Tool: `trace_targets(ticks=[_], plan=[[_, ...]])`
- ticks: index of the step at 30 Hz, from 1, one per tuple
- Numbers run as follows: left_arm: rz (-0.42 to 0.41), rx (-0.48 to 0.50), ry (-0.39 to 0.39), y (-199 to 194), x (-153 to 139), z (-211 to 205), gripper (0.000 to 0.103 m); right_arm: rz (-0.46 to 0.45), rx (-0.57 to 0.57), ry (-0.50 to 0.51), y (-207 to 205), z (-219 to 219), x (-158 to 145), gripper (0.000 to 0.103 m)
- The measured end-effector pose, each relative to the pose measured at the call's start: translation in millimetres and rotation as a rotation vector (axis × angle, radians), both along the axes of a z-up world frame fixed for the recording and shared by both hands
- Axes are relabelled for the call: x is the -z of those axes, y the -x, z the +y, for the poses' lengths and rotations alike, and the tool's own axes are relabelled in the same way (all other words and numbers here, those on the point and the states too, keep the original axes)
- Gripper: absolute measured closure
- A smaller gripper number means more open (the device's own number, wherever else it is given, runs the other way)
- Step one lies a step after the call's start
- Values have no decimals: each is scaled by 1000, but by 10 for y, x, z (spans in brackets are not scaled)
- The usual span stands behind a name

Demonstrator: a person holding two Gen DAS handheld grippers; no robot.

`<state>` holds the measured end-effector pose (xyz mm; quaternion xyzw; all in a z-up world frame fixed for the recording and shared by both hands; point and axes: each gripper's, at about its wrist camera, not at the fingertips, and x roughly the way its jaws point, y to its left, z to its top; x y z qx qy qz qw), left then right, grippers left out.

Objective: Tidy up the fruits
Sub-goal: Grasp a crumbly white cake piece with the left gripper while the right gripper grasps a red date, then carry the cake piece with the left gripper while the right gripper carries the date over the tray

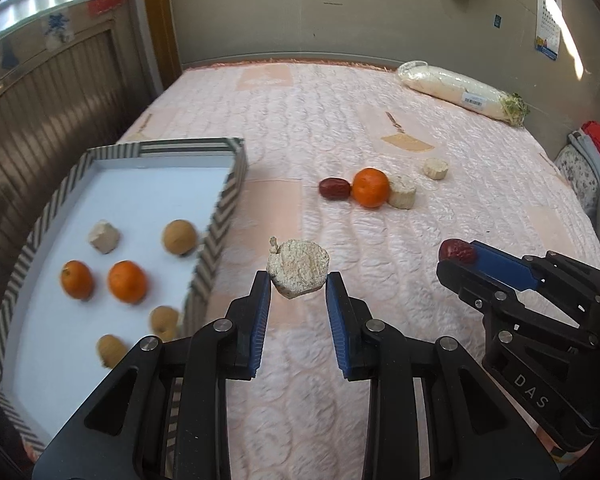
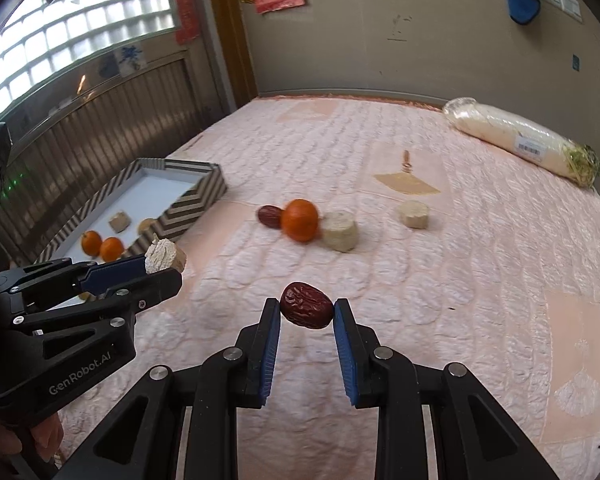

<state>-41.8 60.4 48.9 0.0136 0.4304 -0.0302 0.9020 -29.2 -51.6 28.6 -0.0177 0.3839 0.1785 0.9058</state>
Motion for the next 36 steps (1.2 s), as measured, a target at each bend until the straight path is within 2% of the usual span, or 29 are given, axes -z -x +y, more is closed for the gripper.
trace_targets(ticks=[9, 22, 36], plan=[[-23, -42, -9, 191, -71, 291, 75, -12, -45, 6, 140, 272, -56, 77], [-40, -147, -30, 282, -118, 838, 75, -29, -170, 23, 231, 850, -138, 77], [-38, -245, -31, 367, -70, 1359, 75, -47, -289, 47, 308, 1443, -193, 77]])
